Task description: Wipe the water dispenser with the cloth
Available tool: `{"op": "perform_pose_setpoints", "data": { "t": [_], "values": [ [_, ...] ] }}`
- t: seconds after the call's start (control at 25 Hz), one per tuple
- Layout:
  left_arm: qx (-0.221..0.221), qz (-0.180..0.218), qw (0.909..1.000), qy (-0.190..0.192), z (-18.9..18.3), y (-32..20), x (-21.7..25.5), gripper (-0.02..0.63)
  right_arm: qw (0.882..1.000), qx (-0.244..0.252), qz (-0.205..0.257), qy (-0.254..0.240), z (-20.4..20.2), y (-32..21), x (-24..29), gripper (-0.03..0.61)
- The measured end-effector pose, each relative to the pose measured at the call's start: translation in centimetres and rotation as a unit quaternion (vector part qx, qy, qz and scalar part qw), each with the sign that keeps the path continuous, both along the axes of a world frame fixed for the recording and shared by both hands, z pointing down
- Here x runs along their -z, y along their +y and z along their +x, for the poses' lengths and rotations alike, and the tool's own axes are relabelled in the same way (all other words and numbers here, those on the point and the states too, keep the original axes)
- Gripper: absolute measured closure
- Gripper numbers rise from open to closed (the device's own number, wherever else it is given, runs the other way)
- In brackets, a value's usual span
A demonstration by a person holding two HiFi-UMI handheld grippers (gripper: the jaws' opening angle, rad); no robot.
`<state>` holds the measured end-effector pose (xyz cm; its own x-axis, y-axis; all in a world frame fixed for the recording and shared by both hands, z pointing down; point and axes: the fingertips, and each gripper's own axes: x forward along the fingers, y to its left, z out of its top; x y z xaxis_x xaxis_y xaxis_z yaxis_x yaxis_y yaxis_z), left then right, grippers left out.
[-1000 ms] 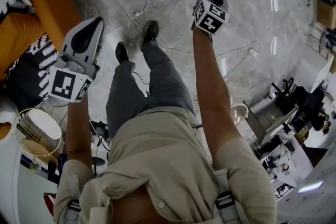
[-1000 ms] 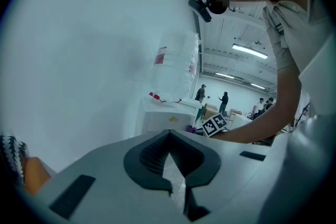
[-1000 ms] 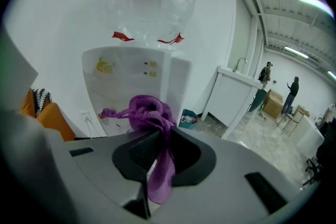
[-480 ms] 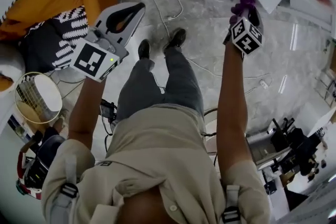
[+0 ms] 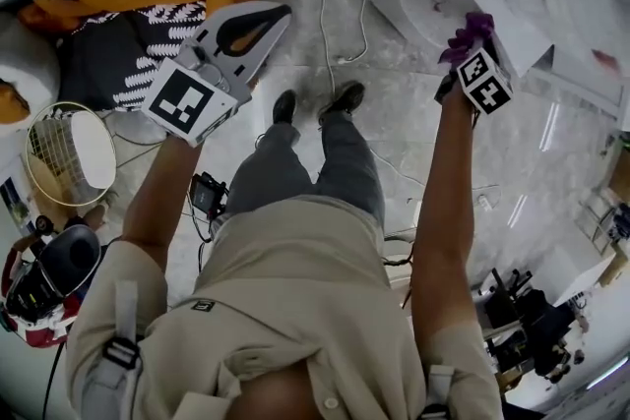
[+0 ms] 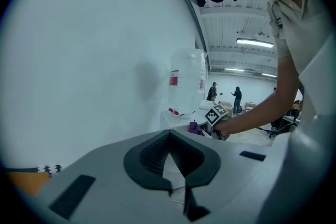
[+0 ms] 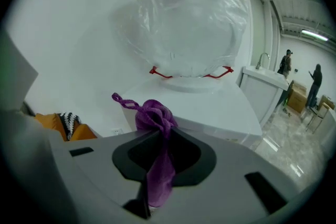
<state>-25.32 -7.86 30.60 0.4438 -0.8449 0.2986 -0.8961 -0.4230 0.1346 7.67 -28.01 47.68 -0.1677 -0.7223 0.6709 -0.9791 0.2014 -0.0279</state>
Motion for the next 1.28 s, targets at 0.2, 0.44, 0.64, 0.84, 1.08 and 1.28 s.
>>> {"op": "perform_pose_setpoints", "data": {
  "t": [0.2,0.44,0.64,0.84,1.08,1.28],
  "values": [
    [-0.001,0.008,1.0,-0.005,-1.0,1.9,2.3,0.598,0.999,0.04,0.013,-0.024,-3.3,0.4,2.7,0.515],
    [-0.004,-0.001,1.0,0.003,-1.3,4.7,6.0,0.598,0.991,0.103,0.076,-0.035,-7.1,4.4,10.4,0.515],
    [-0.02,0.03,0.9993,0.0,-1.2,5.3,10.0,0.598,0.97,0.187,0.147,-0.042,-9.6,9.3,20.2,0.515],
    [-0.038,0.075,0.9965,-0.001,-1.2,6.4,14.1,0.598,0.941,0.271,0.2,-0.038,-12.4,15.6,29.9,0.523],
    [-0.052,0.127,0.9905,0.005,-0.7,8.0,18.6,0.598,0.925,0.281,0.251,-0.057,-11.7,21.2,38.6,0.523],
    [-0.086,0.151,0.9847,0.008,1.6,10.3,20.7,0.598,0.927,0.239,0.287,-0.03,-7.5,24.7,42.0,0.523]
  ]
}}
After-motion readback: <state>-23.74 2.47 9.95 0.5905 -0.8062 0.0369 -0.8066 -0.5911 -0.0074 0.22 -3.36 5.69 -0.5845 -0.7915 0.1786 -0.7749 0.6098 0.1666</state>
